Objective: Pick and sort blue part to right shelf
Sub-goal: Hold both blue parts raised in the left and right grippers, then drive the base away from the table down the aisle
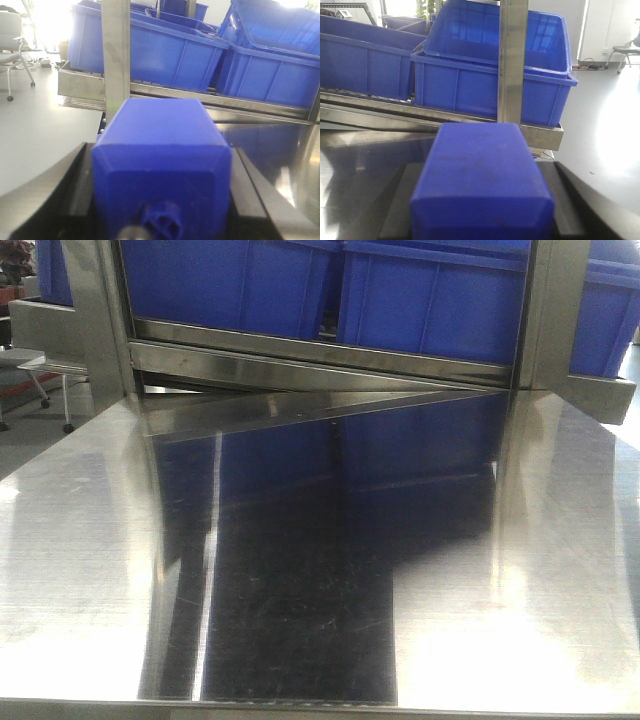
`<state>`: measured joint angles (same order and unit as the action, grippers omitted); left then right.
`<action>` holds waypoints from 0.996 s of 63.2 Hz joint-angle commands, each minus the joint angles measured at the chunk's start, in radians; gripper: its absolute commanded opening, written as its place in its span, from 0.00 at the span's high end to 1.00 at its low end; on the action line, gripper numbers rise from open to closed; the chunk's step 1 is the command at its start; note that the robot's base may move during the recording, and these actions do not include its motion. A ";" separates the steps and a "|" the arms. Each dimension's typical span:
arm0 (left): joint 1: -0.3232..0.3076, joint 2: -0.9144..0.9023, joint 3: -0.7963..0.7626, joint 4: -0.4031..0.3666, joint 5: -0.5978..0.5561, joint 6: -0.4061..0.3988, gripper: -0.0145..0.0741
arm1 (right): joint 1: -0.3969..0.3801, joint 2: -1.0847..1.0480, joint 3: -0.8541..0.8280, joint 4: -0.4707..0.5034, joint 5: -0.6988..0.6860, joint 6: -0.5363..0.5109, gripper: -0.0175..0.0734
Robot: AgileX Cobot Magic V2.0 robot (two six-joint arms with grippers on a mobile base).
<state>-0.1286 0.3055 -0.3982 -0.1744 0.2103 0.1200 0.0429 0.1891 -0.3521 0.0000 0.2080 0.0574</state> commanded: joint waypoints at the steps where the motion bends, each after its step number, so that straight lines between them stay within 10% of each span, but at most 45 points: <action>1: 0.001 0.006 -0.030 -0.007 -0.091 0.001 0.42 | -0.003 0.009 -0.029 -0.014 -0.095 -0.012 0.35; 63: 0.001 0.006 -0.030 -0.007 -0.091 0.001 0.42 | -0.003 0.009 -0.029 -0.014 -0.095 -0.012 0.35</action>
<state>-0.1277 0.3055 -0.3982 -0.1744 0.2103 0.1200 0.0429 0.1891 -0.3521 0.0000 0.2080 0.0574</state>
